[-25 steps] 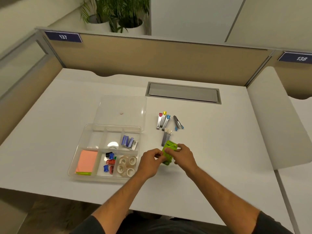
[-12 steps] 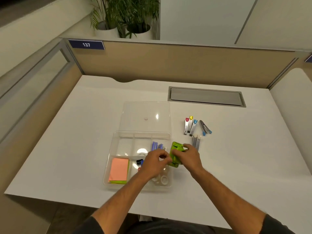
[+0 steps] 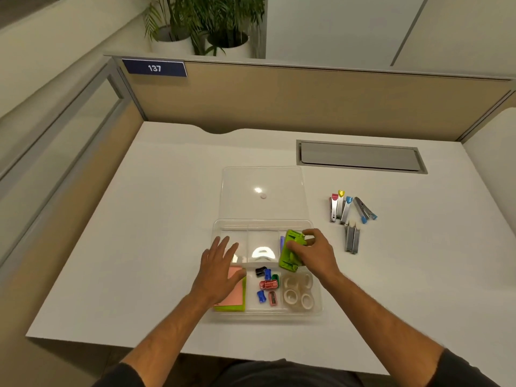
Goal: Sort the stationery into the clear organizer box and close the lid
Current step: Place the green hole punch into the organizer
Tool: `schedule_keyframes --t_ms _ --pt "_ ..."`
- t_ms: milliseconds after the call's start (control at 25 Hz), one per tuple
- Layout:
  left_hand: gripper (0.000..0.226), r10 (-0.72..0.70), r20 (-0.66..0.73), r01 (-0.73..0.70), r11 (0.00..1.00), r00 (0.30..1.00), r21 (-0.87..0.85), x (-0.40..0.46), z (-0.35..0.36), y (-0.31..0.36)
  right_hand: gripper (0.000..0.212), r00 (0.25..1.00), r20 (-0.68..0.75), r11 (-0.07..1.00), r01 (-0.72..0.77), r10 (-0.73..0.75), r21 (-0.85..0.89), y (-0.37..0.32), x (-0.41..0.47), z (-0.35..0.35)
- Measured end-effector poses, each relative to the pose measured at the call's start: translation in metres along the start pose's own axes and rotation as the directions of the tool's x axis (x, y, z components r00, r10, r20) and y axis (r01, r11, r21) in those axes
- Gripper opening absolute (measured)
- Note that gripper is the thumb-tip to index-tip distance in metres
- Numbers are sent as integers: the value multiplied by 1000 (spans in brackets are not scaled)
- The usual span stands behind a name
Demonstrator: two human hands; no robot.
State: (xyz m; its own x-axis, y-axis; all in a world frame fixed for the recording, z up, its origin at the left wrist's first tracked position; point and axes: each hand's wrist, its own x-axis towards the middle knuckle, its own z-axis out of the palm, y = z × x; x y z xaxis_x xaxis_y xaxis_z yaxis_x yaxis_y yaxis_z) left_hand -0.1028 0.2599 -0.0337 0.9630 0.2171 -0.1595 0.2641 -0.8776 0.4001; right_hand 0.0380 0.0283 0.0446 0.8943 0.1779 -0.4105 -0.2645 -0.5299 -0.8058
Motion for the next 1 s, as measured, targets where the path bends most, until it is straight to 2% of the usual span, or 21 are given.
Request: schedule_keyframes --t_ms 80,200,440,720,1000 --pt "76 14 43 -16 999 999 43 4 5 -12 45 1000 11 999 21 -21 -27 -10 5 14" --pt "78 21 79 -29 995 997 94 6 13 -23 47 997 54 994 53 -49 -94 -22 13 35" --pt "81 34 66 -41 993 997 113 13 17 -28 58 997 75 963 25 -5 -269 -37 38 69" --pt "80 13 51 -18 996 999 86 13 15 -27 56 994 100 881 0 54 -473 -34 49 102" --pt "85 23 48 -26 997 999 77 13 16 -26 64 989 143 846 37 46 -532 -24 55 117"
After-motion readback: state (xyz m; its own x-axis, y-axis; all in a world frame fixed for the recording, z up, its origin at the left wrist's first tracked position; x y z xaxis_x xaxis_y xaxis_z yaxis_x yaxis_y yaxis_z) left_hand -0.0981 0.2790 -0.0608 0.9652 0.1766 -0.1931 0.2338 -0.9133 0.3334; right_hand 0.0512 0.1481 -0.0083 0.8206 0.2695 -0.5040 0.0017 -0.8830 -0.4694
